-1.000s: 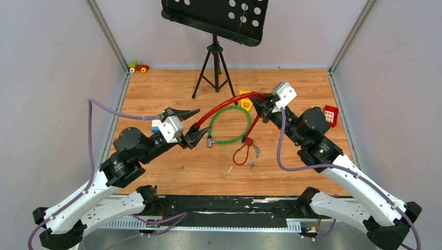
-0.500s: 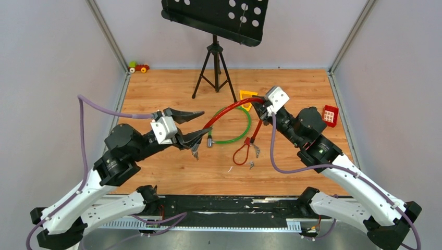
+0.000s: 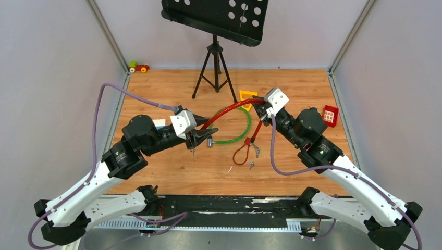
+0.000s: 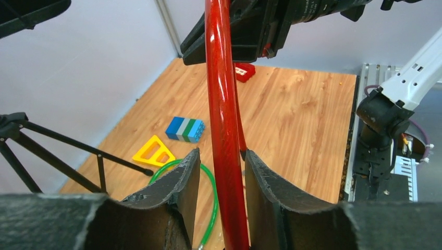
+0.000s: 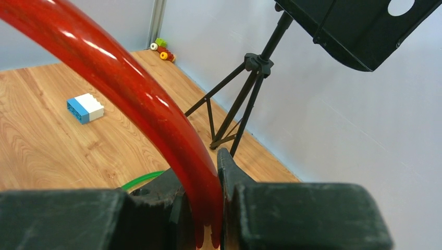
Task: Lock with the key
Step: Lock the lock.
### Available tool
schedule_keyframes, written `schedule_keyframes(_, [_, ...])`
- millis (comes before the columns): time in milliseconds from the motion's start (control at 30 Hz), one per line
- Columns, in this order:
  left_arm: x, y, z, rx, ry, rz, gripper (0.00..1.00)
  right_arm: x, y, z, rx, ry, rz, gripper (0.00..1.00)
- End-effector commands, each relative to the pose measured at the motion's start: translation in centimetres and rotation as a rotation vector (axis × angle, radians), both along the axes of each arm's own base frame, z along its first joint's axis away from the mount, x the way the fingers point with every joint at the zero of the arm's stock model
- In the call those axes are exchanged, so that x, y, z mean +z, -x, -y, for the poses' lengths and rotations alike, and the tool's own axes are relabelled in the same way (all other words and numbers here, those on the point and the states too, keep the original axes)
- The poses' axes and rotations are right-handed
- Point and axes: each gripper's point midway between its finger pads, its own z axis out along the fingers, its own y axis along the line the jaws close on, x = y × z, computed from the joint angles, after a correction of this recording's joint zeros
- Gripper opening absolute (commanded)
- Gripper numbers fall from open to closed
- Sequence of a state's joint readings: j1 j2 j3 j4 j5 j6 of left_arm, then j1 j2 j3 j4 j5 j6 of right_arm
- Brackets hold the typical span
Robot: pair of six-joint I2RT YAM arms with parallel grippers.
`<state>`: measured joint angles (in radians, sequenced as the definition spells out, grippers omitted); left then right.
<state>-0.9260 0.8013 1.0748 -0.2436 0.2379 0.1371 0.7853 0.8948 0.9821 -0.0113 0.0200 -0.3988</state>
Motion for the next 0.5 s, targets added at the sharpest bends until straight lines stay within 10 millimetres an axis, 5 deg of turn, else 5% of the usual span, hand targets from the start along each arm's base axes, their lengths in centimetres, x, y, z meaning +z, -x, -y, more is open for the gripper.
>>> schedule_keyframes(0, [2.32, 0.46, -0.78, 0.006, 0.052, 0.022, 0.43, 3.38, 0.68, 0.78, -0.012, -0.071, 0.089, 0.0])
schedule_keyframes(200, [2.63, 0.51, -1.3, 0.022, 0.048, 0.019, 0.55, 2.92, 0.36, 1.29, -0.047, -0.025, 0.104, 0.0])
schedule_keyframes(467, [2.04, 0.47, -1.05, 0.016, 0.032, 0.004, 0.49, 3.38, 0.58, 1.47, -0.047, -0.035, 0.116, 0.0])
